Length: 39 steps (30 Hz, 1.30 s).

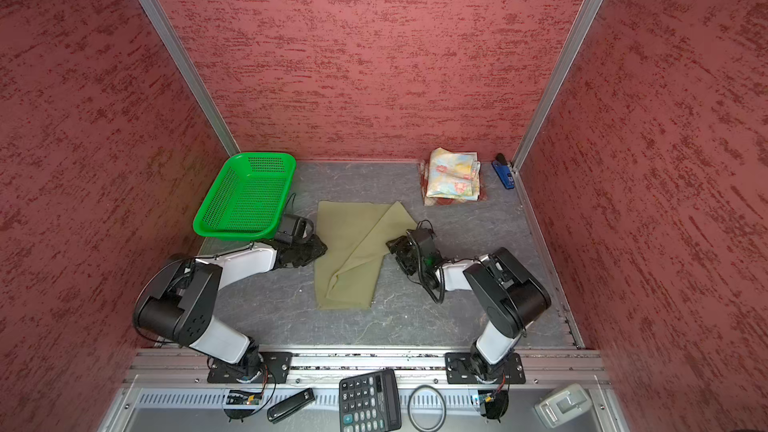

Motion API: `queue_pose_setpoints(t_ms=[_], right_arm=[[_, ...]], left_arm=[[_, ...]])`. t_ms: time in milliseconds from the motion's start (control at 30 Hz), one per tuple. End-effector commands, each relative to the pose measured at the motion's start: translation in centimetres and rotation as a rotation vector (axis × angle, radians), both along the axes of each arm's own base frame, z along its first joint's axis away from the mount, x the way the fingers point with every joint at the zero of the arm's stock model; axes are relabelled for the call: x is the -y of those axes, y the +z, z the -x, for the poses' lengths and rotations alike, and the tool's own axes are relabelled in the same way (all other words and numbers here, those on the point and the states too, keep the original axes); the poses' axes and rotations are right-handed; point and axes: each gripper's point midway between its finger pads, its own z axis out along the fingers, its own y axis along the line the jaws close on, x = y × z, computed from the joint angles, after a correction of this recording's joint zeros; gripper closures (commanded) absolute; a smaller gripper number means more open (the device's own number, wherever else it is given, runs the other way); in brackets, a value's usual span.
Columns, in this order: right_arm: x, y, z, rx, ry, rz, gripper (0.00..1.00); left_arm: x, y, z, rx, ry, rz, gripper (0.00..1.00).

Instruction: Fold and stack the skirts

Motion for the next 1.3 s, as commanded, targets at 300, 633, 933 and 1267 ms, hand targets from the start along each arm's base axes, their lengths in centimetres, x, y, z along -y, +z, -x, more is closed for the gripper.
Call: queue_pose_setpoints(t_ms=[300,633,933,1267], right_arm=[[3.4,-1.5,-2.4,0.018,-0.353,-0.219,0.52],[3.9,-1.9,-4.0,0.098,-0.4,-0.289,0.71],[5.3,0.4,-5.8,0.25,-0.369,-0.179,1.0],[5.1,8.0,-7.1,0.377,-0.196,0.113,1.0]], left_arm=[[-0.9,-4.2,4.2,-0.204,-0.023,-0.06,0.55],[-0.8,-4.6,4.3,-0.218,-0.024,-0.059,0.56],[-0.3,-5.0,4.1,-0.225,-0.03,-0.049,0.61],[6.2,-6.0,5.1,-0.241,-0.137,-0.01,0.65]])
